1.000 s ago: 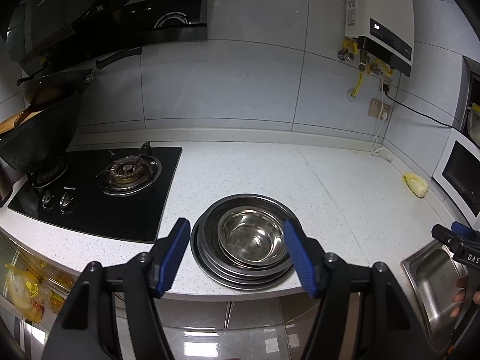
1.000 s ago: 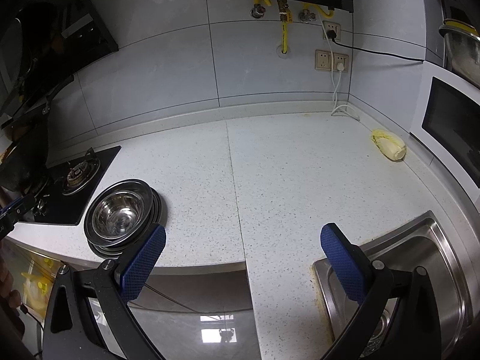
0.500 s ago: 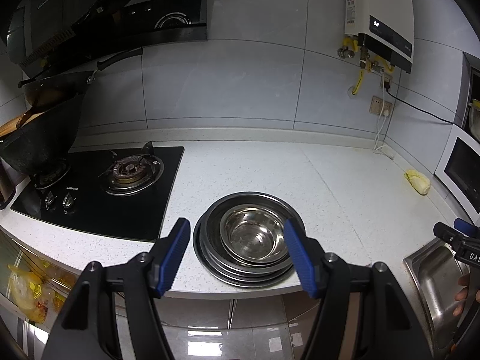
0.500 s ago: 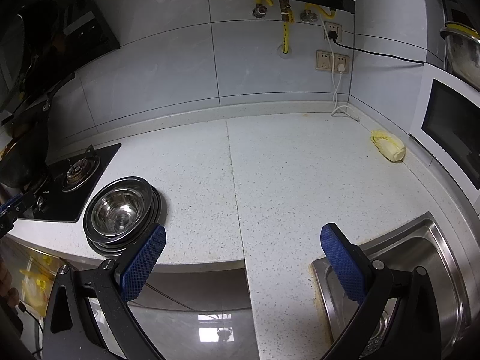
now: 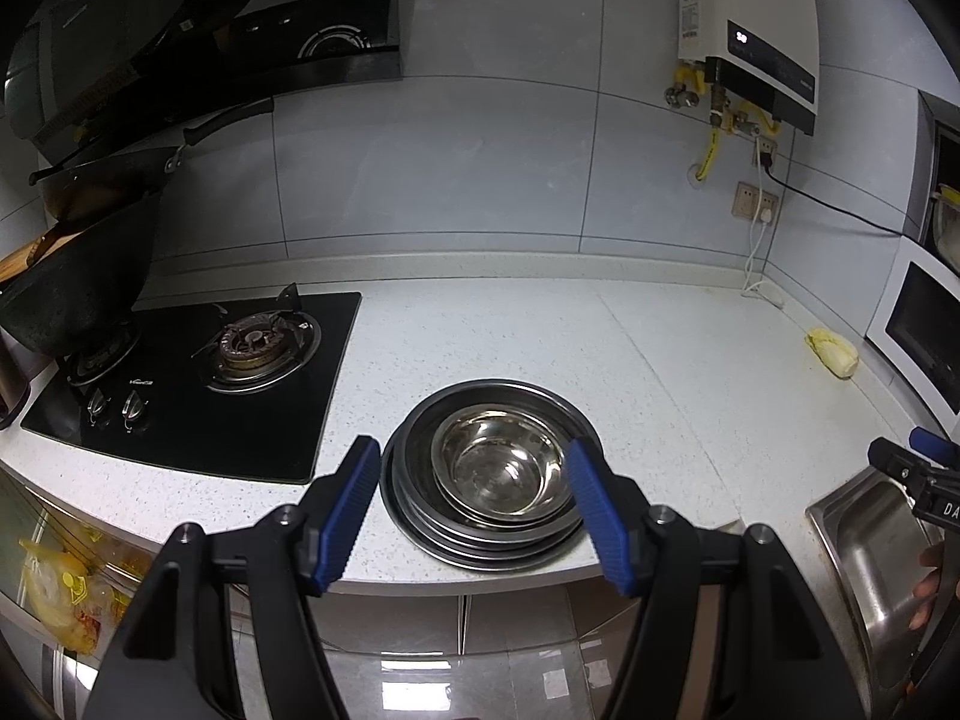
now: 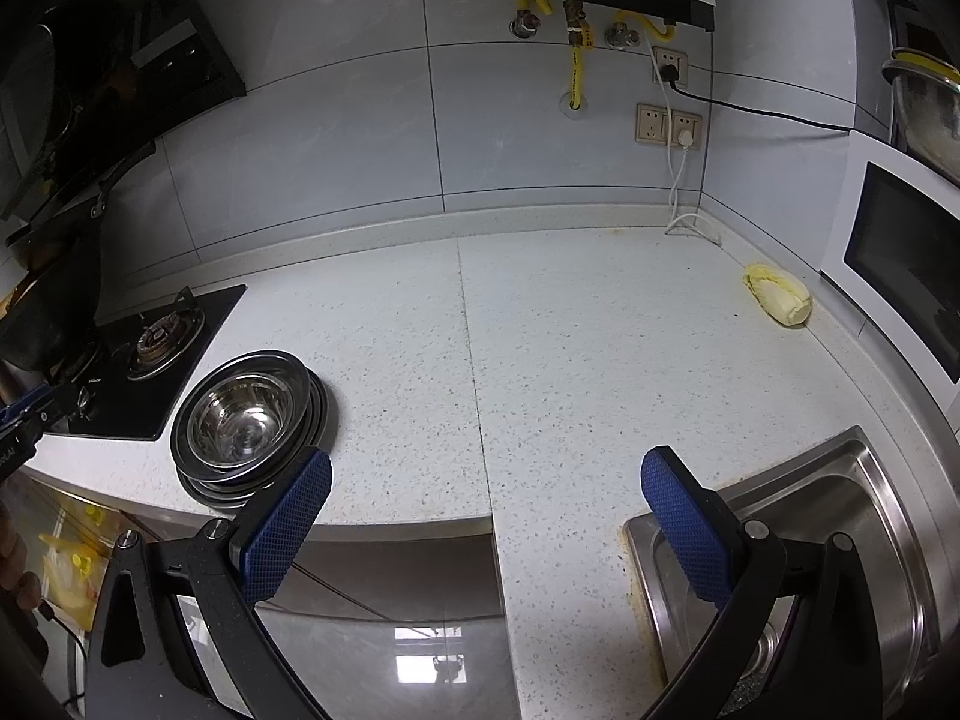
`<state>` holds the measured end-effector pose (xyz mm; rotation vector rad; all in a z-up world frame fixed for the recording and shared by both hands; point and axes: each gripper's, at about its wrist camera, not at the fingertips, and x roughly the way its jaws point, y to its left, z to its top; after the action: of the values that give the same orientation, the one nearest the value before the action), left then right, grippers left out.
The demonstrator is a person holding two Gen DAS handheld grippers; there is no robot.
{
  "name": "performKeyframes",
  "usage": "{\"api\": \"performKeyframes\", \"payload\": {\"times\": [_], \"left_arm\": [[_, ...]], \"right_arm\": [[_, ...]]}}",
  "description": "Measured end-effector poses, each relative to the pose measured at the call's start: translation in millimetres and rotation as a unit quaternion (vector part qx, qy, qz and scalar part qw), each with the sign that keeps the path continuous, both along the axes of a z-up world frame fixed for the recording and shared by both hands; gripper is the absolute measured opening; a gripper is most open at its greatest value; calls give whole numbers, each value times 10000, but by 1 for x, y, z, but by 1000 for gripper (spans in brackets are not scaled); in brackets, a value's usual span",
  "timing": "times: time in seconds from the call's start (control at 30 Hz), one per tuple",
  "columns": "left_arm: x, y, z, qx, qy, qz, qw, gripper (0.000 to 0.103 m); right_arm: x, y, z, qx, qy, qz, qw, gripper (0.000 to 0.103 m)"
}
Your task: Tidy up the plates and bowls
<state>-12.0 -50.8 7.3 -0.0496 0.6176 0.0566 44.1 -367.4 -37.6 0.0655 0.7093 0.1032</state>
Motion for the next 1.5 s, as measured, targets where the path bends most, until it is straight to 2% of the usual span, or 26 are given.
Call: {"api": "performKeyframes", "payload": {"times": [0.53, 1.5], "left_arm": [[6, -13, -3, 15, 39, -290, 9996, 63], [0, -12, -3, -3, 56, -266, 9996, 63]], "right_arm": [[-10, -8, 1, -22, 3, -217, 9998, 101], [-13, 0, 1, -57, 28, -171, 9998, 101]]}}
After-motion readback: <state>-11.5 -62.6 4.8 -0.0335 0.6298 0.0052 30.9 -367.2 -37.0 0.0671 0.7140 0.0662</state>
